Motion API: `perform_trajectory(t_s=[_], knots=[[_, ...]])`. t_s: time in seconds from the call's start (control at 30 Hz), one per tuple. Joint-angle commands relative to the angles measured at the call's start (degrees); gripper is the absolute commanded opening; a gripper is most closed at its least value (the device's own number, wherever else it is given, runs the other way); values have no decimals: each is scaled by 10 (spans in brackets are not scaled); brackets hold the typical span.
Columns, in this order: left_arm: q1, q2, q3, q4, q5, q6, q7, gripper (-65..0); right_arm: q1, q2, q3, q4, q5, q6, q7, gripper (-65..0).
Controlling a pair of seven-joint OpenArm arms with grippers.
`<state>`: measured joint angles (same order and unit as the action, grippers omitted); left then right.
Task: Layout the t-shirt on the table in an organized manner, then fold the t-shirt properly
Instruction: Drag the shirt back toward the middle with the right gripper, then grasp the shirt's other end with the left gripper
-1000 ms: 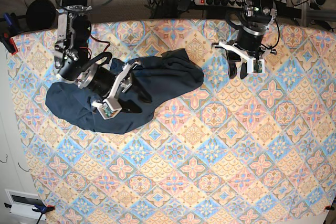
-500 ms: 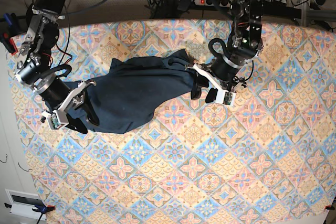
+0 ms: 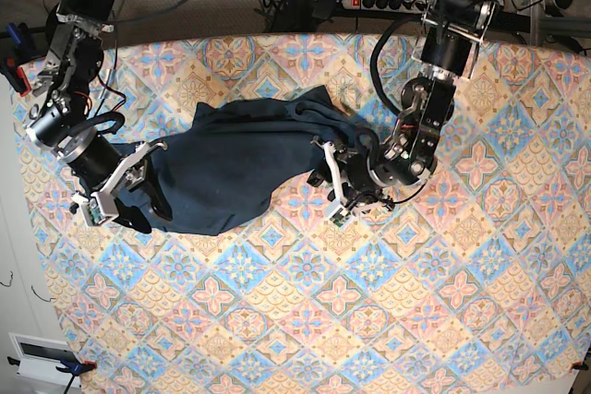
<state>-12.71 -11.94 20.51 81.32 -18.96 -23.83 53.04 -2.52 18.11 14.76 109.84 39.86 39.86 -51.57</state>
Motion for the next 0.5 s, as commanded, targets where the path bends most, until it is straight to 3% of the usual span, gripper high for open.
perform_trajectory(t_s=[0.0, 0.1, 0.27, 0.37, 0.47], knots=[[-32, 0, 14, -6, -9, -1, -10, -371, 7, 7, 5, 10, 11, 1, 16, -414], [-75, 3, 72, -57, -28, -2, -10, -371, 7, 7, 5, 10, 11, 1, 16, -414], [-121, 3, 146, -80, -135, -2, -9, -376, 7, 7, 6, 9, 10, 1, 17, -414], [-125, 3, 172, -102, -152, -6, 0, -379, 7, 7, 10, 9, 10, 1, 17, -414], [-137, 4, 213, -129, -153, -31, -1, -404, 7, 7, 25, 9, 10, 1, 17, -414]])
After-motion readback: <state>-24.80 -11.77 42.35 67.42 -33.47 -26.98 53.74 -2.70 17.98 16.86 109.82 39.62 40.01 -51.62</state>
